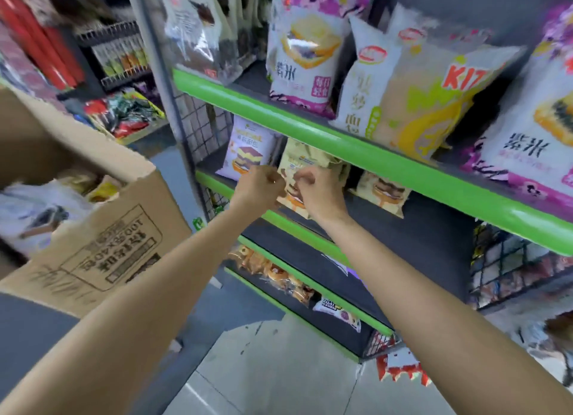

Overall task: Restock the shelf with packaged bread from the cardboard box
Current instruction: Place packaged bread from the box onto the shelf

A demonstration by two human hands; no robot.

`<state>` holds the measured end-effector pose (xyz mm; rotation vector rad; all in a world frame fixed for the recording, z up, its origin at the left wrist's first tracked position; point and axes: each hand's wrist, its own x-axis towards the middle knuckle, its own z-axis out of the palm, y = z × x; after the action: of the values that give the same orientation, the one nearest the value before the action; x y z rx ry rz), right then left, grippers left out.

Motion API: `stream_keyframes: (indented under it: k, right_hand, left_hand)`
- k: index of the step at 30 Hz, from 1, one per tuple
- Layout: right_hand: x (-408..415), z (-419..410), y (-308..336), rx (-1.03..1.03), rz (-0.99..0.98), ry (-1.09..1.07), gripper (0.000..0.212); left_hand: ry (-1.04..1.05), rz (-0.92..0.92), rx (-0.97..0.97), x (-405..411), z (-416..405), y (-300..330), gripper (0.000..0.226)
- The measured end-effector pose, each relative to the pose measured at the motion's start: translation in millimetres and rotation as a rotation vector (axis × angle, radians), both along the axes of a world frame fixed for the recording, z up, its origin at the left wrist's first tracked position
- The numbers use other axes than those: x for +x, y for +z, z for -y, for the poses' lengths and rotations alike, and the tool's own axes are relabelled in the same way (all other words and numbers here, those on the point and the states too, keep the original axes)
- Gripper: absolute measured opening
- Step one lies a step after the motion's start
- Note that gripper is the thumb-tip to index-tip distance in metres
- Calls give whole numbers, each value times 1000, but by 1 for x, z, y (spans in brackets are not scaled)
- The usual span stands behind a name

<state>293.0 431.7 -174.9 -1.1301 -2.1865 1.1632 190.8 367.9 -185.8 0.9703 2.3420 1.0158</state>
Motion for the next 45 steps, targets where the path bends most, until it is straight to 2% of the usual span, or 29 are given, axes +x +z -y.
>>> stream_keyframes:
  k: [4, 9, 12, 14, 19, 22, 25, 29, 32, 35, 38, 41, 43, 45]
  right_hand:
    - [-65, 44, 30, 37, 12, 179, 28]
    - [-153, 106, 57, 89, -51, 373, 26]
    - [-214, 141, 58, 46, -64, 483, 21]
    - [-255, 159, 52, 55, -1, 533, 23]
    - [-338, 190, 16, 11, 231, 622, 34]
    - [-372, 200, -10, -39, 367, 656, 40]
    - [-398, 206, -37, -117, 426, 659, 50]
    - [-419, 204, -64, -164, 582, 734, 71]
    - [-423, 198, -77, -275, 658, 754, 81]
    - [-429, 191, -90, -354, 683, 754, 89]
    - [-438, 184, -93, -355, 722, 805, 96]
    - [-455, 182, -100, -476, 691, 806, 97]
    - [-471, 182, -104, -533, 581, 733, 79]
    - [-489, 181, -109, -462, 497, 658, 61]
  left_hand:
    - [202, 17, 83, -54, 60, 31, 16]
    - [411, -85, 166, -131, 135, 56, 18]
    - [524, -97, 130, -184, 175, 56, 17]
    - [546, -82, 47, -224, 198, 48, 21]
    - [481, 10, -300, -304, 245, 16, 34]
    - [433, -18, -454, -337, 259, -3, 38]
    - [411, 24, -553, -359, 266, -21, 45]
    - [295, 171, -739, -368, 268, -39, 76]
    - [237, 242, -844, -375, 265, -52, 77]
    - [280, 310, -802, -384, 259, -55, 56]
    - [523, 398, -626, -396, 252, -59, 49]
    - [805, 416, -544, -415, 250, -74, 67]
    - [920, 453, -556, -421, 251, -76, 90]
    - [995, 581, -482, -429, 251, -79, 108]
